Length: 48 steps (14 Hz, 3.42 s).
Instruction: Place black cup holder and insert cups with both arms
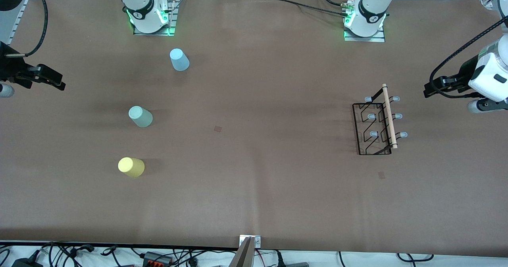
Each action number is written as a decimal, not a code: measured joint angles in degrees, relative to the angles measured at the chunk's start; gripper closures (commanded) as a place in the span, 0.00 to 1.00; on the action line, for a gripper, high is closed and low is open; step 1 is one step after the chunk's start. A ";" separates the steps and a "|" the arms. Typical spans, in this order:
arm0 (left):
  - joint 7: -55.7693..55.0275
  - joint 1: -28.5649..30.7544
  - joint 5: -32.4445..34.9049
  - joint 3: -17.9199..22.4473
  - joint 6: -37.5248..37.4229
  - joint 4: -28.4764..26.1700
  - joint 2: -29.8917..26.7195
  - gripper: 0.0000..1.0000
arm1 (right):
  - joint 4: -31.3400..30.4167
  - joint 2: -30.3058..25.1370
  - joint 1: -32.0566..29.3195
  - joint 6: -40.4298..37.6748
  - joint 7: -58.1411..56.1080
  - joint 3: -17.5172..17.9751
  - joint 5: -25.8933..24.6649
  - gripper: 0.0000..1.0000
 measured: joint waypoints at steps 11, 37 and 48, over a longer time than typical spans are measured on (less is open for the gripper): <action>9.22 6.62 -8.67 -0.46 0.40 -0.31 1.44 0.00 | 0.00 0.00 0.03 0.01 0.00 0.06 0.00 0.00; 7.55 -1.38 -3.39 -2.34 21.16 -19.94 7.11 0.20 | -0.30 0.64 0.04 0.01 0.00 0.11 0.00 0.00; 8.16 1.35 -3.32 -2.24 25.09 -24.81 6.94 0.98 | -1.11 10.14 0.55 -0.05 0.00 0.58 0.04 0.00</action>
